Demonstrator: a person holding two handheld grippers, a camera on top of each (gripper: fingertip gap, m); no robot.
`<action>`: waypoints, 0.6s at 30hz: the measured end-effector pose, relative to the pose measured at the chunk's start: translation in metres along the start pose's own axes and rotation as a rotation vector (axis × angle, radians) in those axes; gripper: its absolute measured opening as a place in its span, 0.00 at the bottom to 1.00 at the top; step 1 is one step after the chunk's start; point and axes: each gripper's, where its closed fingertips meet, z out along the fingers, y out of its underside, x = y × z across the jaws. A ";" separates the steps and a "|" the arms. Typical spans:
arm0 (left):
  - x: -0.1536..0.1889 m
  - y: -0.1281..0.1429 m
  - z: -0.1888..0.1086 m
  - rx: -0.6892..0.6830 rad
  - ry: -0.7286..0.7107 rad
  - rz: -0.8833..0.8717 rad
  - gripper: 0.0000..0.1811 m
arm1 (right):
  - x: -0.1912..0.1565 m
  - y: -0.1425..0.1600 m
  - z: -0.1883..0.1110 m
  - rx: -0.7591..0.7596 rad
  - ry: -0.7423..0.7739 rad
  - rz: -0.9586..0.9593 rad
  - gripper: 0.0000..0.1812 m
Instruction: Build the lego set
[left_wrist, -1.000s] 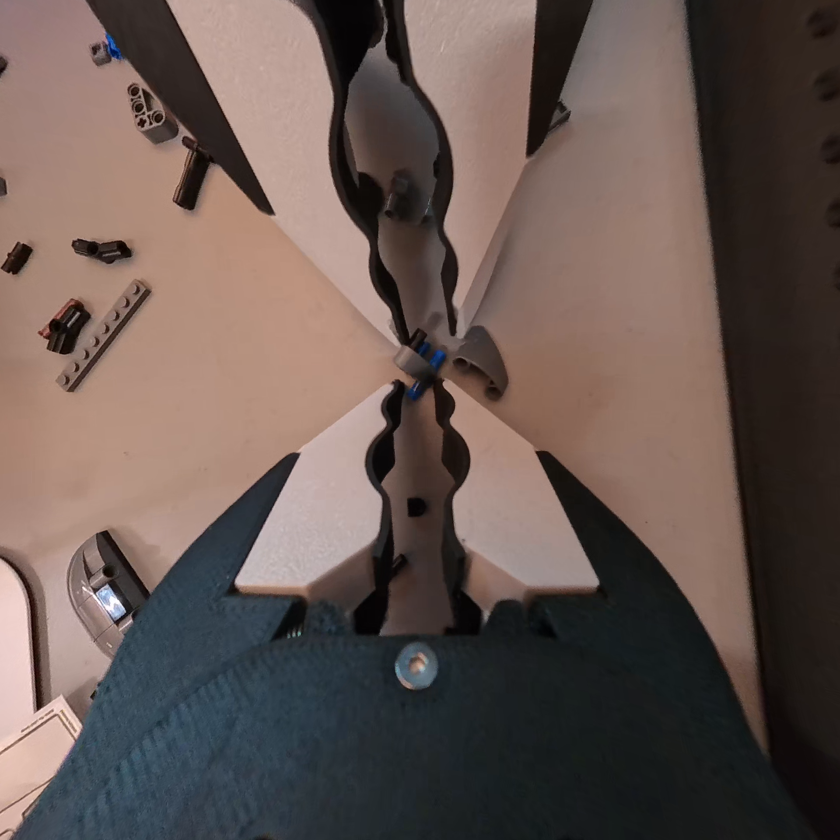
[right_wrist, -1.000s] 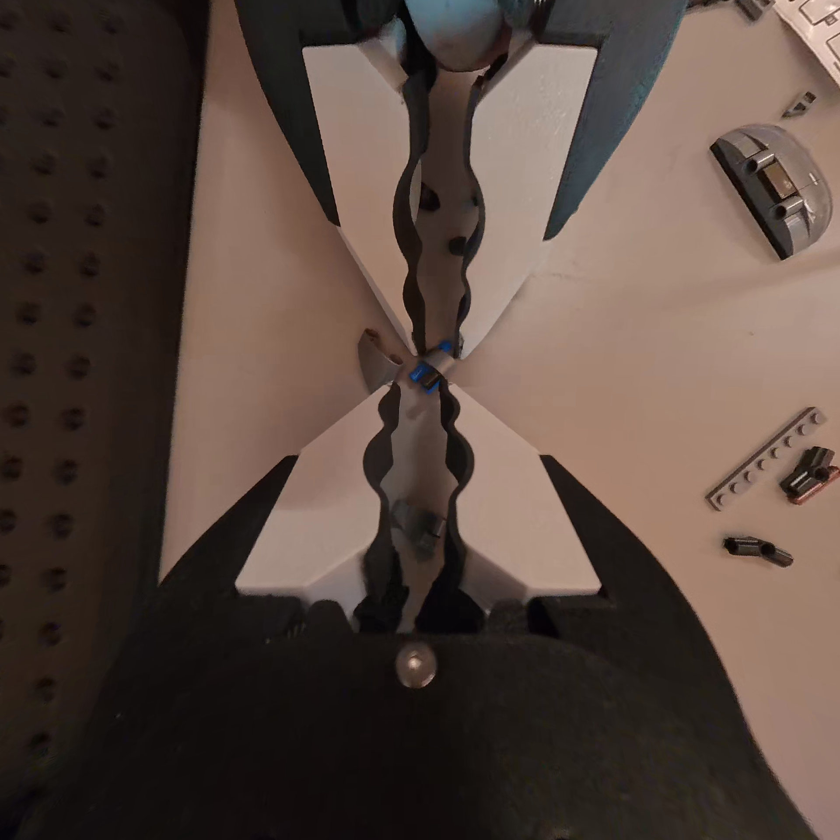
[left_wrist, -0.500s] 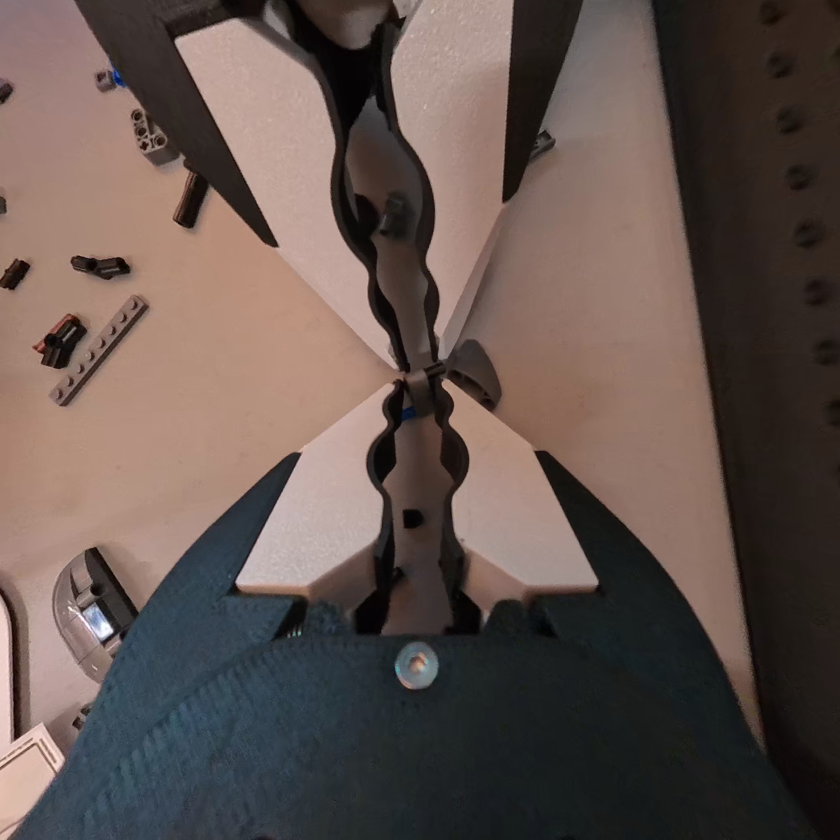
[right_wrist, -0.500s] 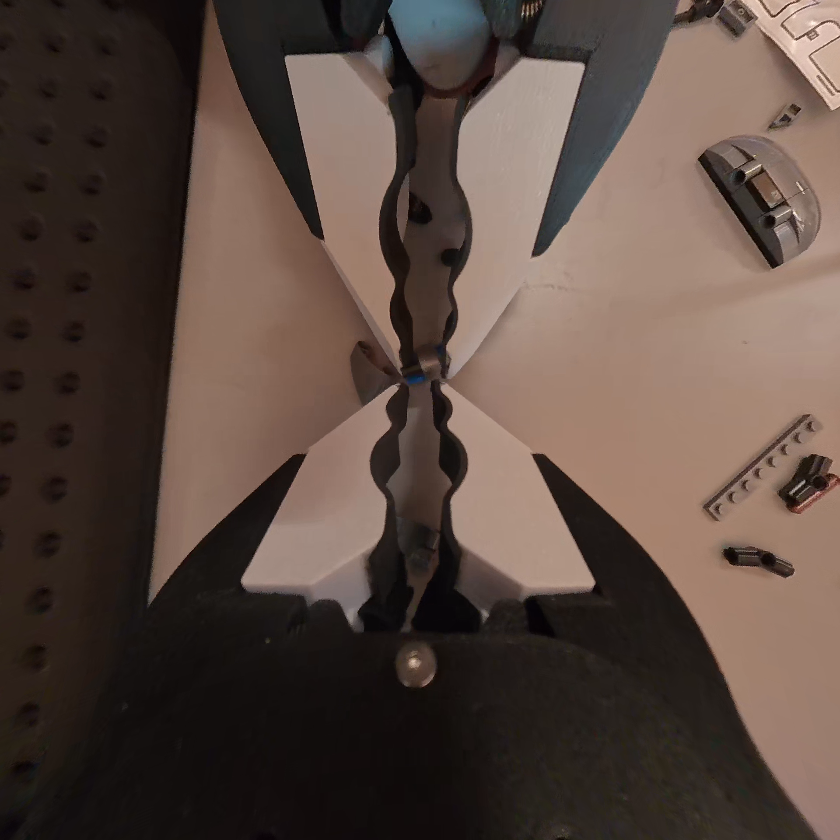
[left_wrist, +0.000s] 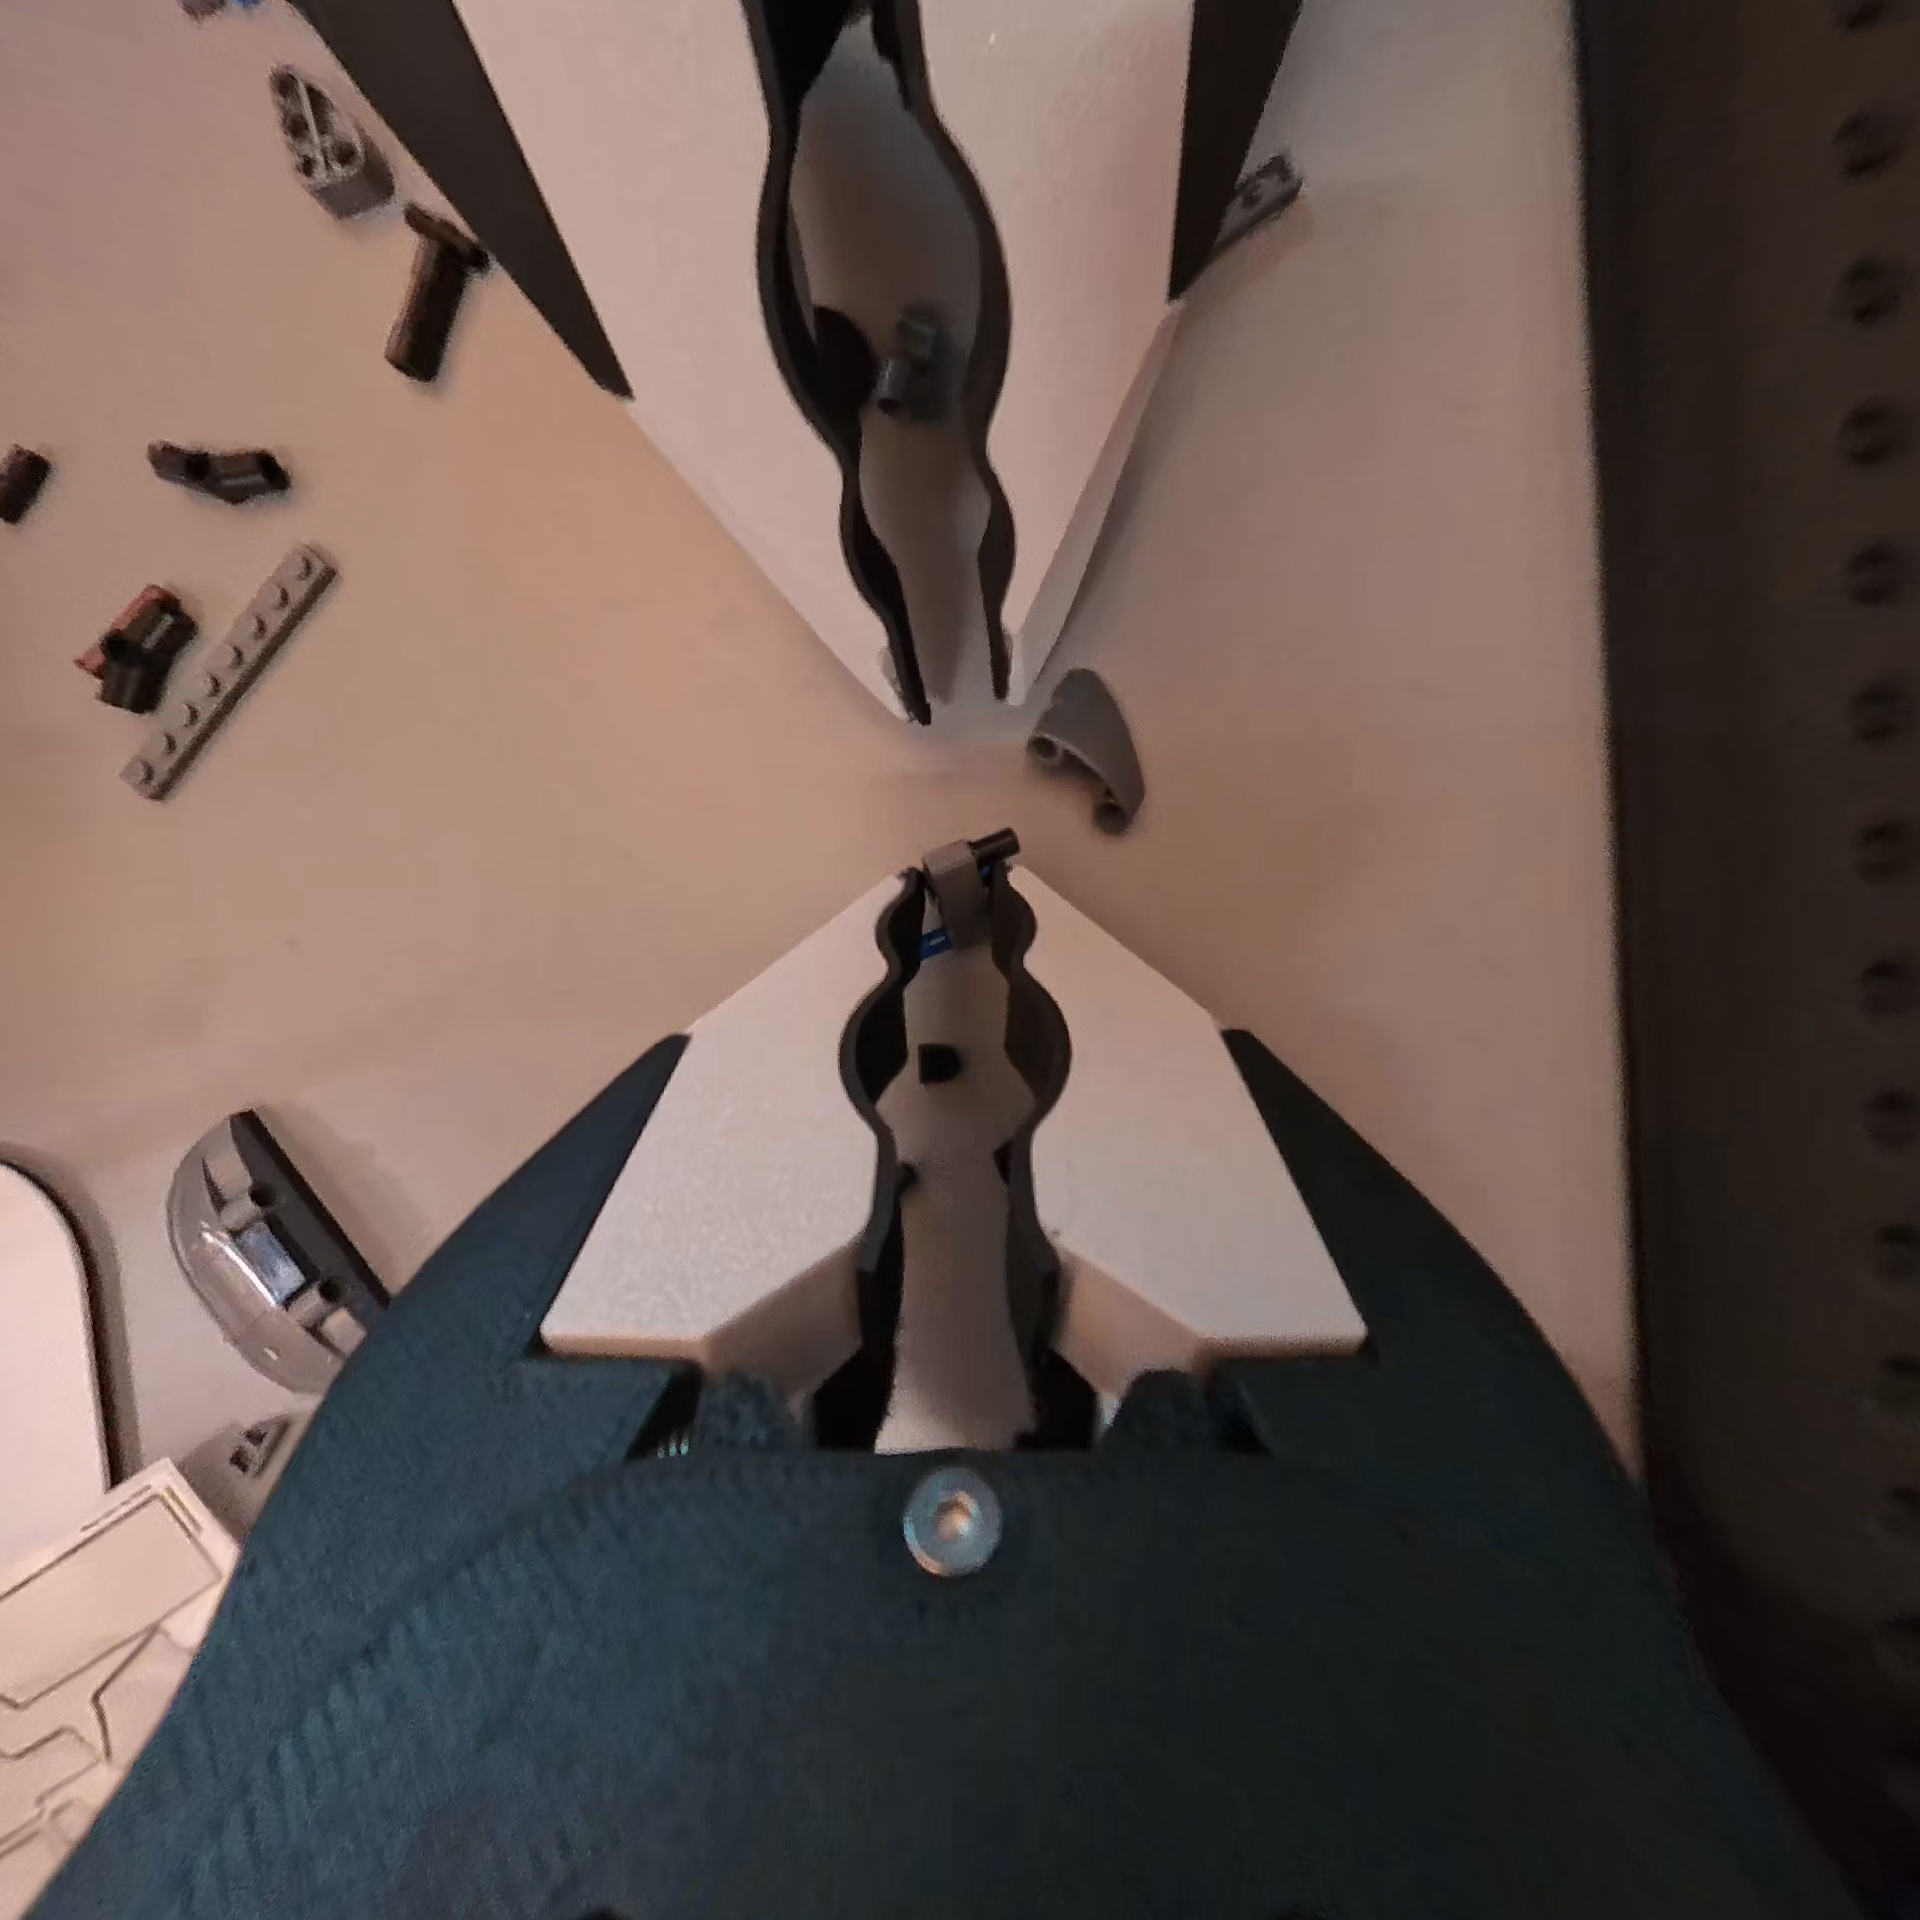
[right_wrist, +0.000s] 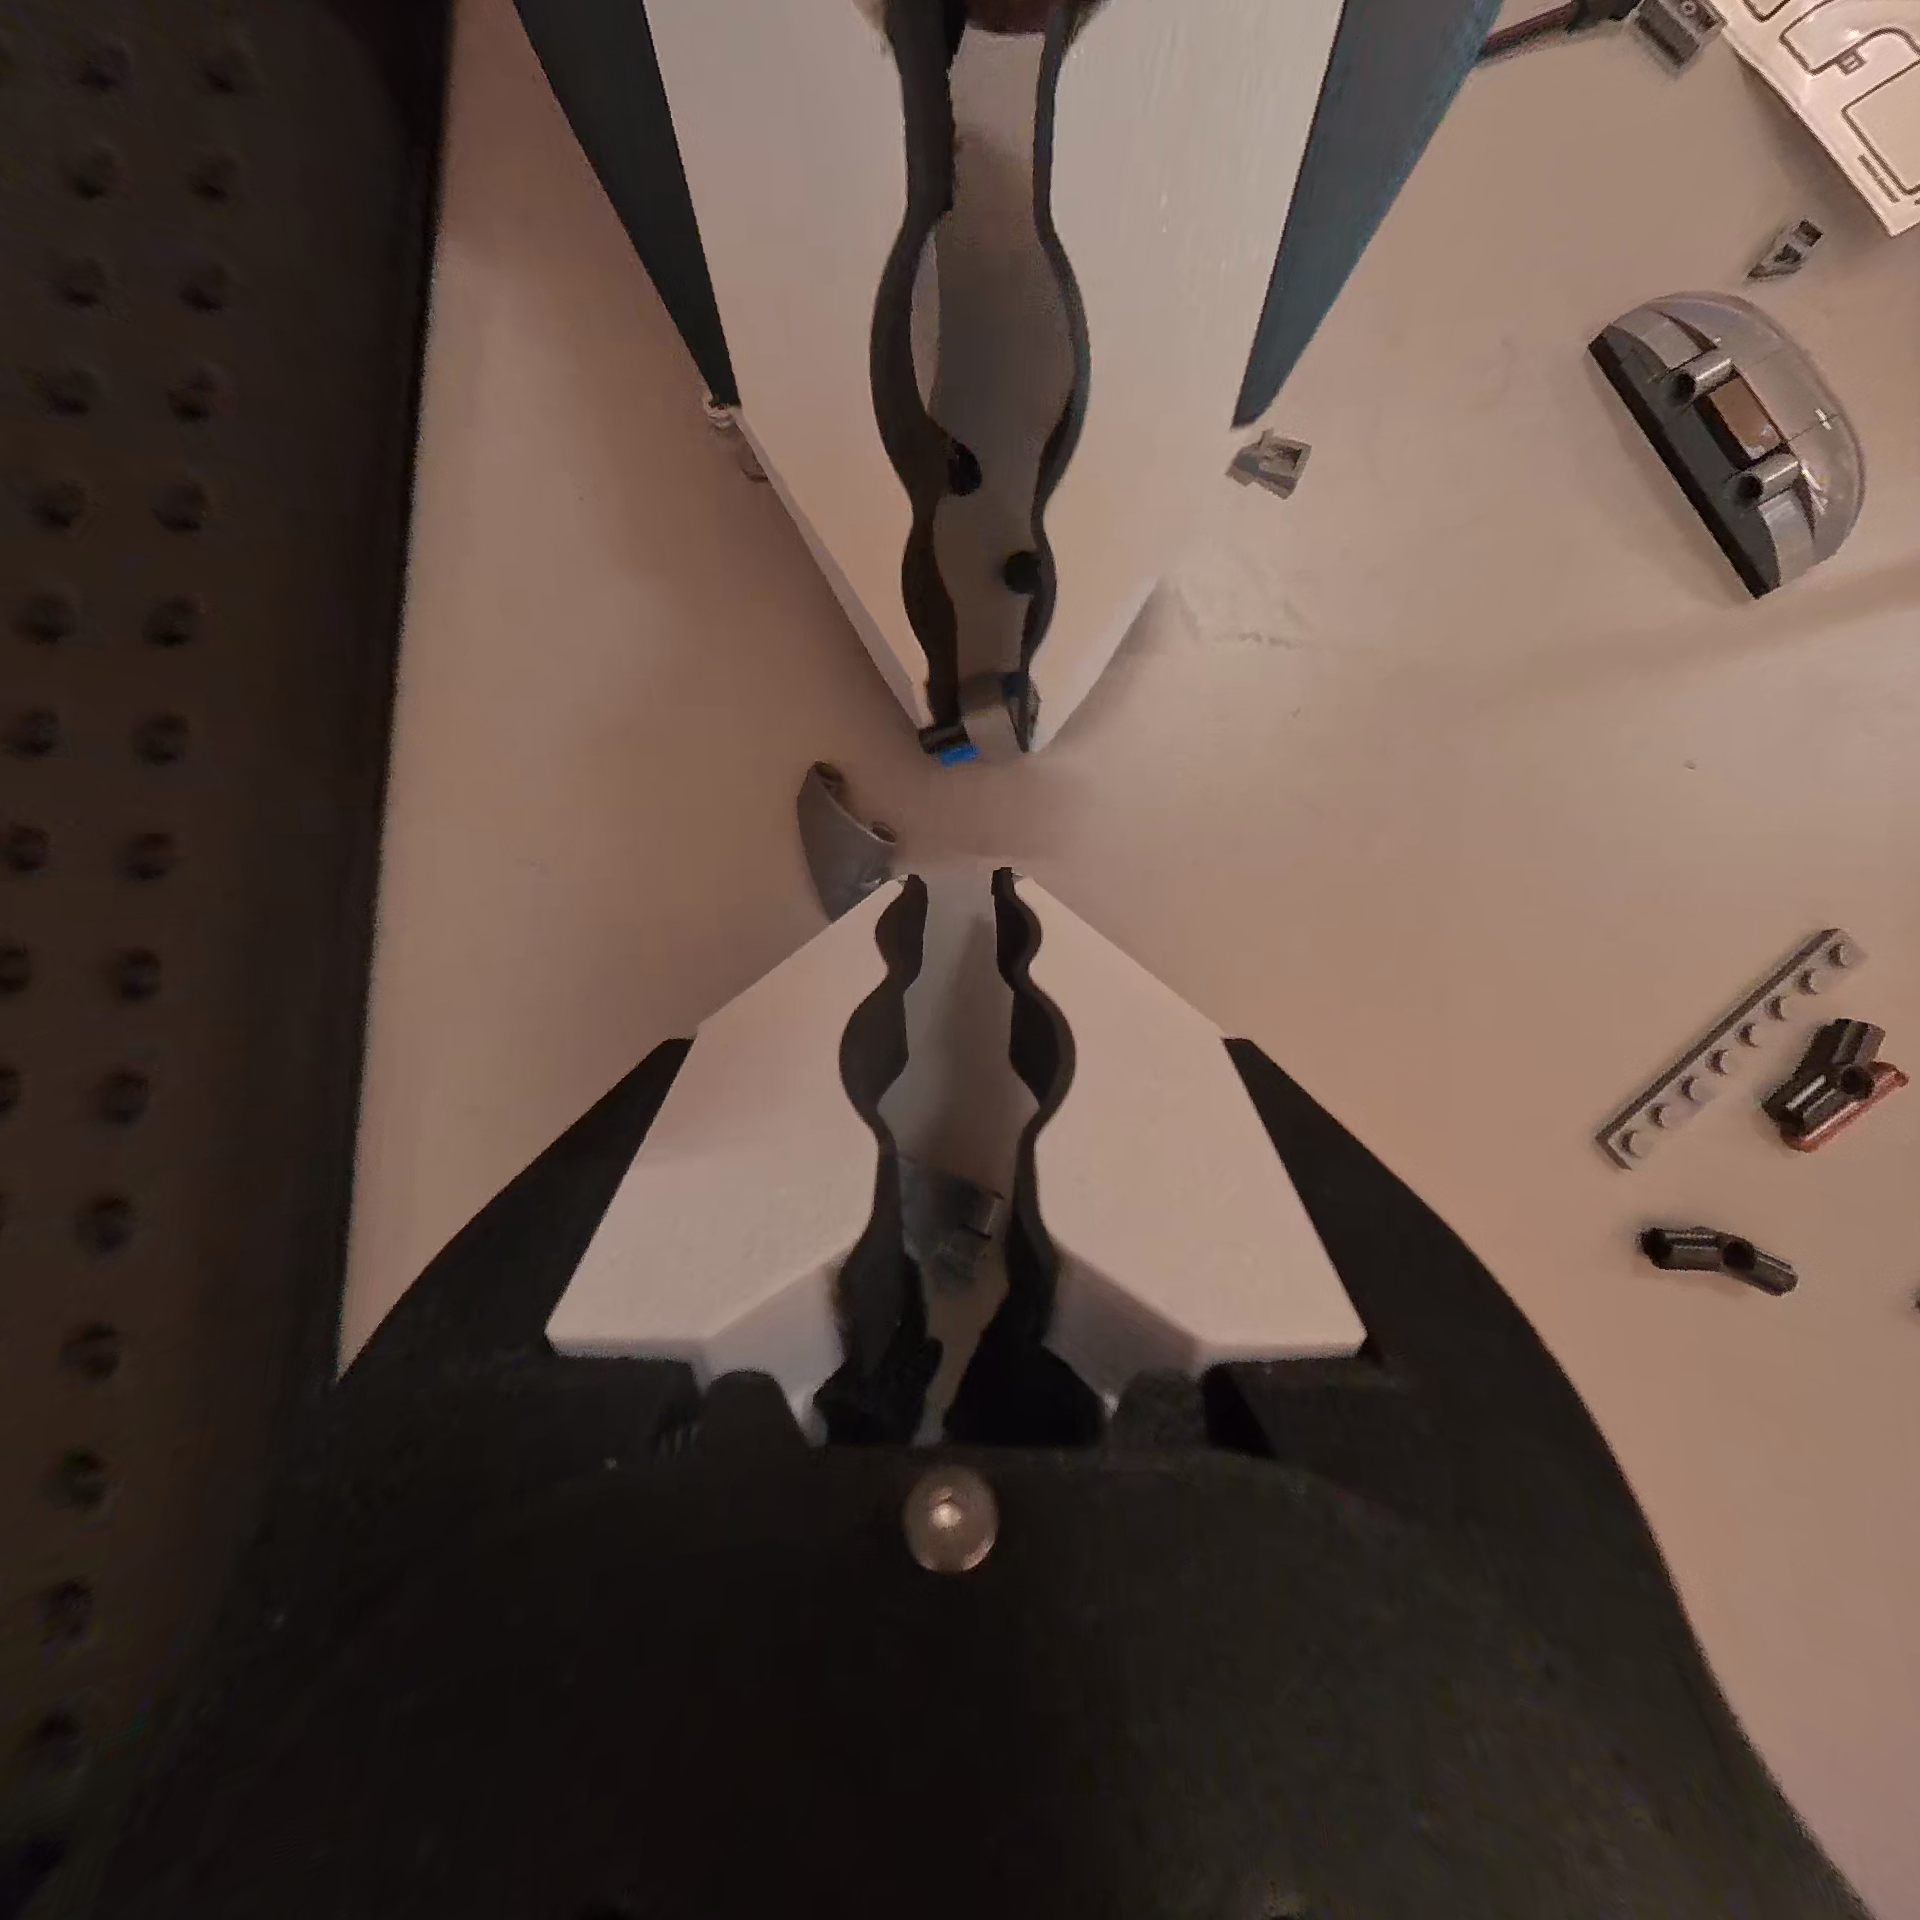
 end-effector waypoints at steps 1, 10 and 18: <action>0.000 0.004 0.001 -0.029 -0.001 -0.004 0.05 | -0.001 0.000 0.000 0.000 -0.002 -0.001 0.07; 0.012 0.011 -0.003 -0.108 0.057 -0.043 0.06 | -0.004 0.000 0.001 -0.007 -0.016 -0.014 0.07; 0.012 0.019 -0.008 -0.237 0.010 -0.018 0.05 | -0.005 -0.001 0.000 -0.004 -0.018 -0.019 0.07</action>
